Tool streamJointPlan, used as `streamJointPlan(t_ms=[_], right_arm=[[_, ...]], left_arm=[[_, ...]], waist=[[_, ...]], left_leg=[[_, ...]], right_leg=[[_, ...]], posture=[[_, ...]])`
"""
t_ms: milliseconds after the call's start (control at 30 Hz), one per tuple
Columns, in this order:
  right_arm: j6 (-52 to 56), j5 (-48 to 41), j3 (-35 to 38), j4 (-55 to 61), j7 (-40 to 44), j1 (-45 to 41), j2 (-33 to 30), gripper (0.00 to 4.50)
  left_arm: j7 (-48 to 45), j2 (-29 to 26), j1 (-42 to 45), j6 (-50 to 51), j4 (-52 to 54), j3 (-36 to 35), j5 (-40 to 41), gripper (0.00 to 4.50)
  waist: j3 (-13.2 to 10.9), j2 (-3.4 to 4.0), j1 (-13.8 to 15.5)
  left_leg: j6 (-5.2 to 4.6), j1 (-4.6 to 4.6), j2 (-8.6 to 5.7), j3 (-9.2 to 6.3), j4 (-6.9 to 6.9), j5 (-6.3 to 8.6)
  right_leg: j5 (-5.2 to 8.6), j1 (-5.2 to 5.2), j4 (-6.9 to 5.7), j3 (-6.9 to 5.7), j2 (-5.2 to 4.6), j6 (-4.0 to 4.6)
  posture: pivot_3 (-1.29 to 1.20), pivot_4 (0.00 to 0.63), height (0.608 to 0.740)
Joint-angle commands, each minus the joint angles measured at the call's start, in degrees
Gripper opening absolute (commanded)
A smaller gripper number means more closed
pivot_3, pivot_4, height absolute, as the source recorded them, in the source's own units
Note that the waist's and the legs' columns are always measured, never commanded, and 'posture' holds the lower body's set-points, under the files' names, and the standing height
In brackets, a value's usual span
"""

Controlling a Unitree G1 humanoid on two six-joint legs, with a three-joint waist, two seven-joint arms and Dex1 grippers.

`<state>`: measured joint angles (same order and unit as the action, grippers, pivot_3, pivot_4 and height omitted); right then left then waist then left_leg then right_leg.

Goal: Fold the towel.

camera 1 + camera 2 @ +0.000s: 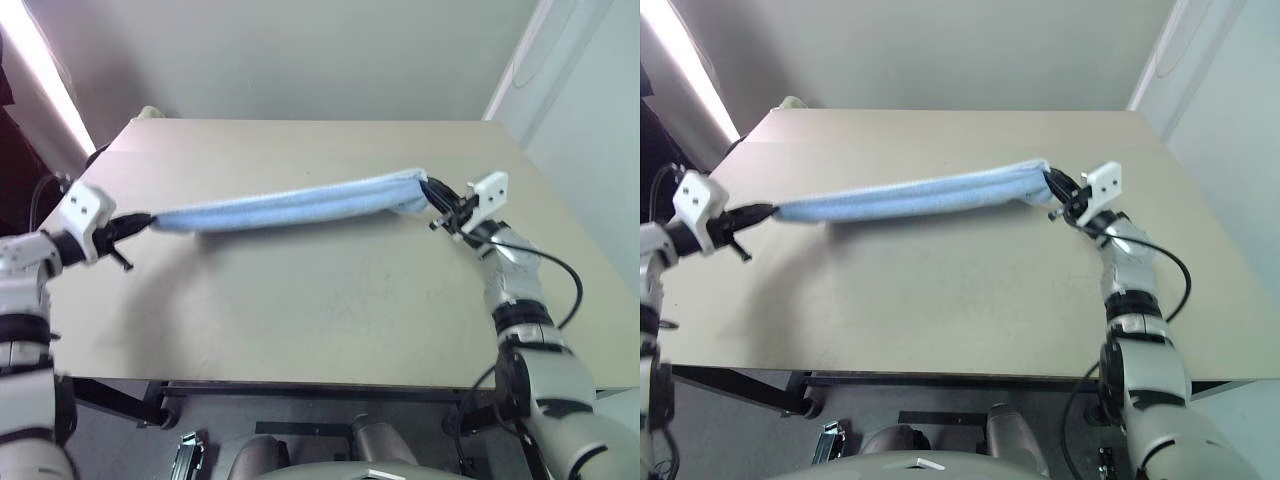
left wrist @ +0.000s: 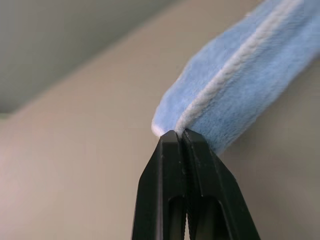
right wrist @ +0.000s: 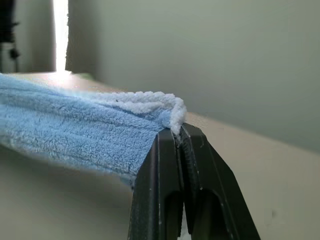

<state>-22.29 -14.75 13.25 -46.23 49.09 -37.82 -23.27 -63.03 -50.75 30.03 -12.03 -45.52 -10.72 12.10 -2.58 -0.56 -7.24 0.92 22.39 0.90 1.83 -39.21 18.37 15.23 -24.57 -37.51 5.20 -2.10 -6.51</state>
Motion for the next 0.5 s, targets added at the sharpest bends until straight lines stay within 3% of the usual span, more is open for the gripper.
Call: streamJointPlan(t_ms=[33, 267, 500], right_arm=[[6.0, -6.0, 0.9, 17.8, 3.7, 8.6, -2.7, 0.00], [19.5, -11.3, 0.5, 44.4, 7.4, 29.9, -9.6, 0.00], [27.2, -12.9, 1.5, 56.4, 9.2, 42.1, -16.2, 0.00]], left_arm=[[-0.4, -3.0, -7.5, 5.7, 12.8, -5.4, 4.8, 0.02], [-1.5, -5.7, -24.9, 16.3, 31.3, -11.1, 9.3, 0.02], [-2.7, -6.9, -37.9, 21.3, 41.7, -17.9, 10.8, 0.02]], waist=[[0.0, -0.01, 0.4], [0.0, -0.01, 2.8], [0.0, -0.09, 3.4]], left_leg=[[0.00, -0.02, 0.00, -0.03, -0.03, 0.00], [-0.06, -0.53, -0.12, -0.04, -0.12, -0.09], [-0.07, -1.79, -0.07, 0.05, -0.03, -0.08]], right_leg=[[0.00, 0.02, -0.06, -0.04, -0.04, 0.00], [0.00, 0.49, -0.14, -0.53, -0.42, 0.06], [0.28, 1.77, 0.21, -0.63, -0.42, 0.50]], posture=[[0.00, 0.000, 0.716], [0.00, 0.000, 0.716], [0.00, 0.000, 0.716]])
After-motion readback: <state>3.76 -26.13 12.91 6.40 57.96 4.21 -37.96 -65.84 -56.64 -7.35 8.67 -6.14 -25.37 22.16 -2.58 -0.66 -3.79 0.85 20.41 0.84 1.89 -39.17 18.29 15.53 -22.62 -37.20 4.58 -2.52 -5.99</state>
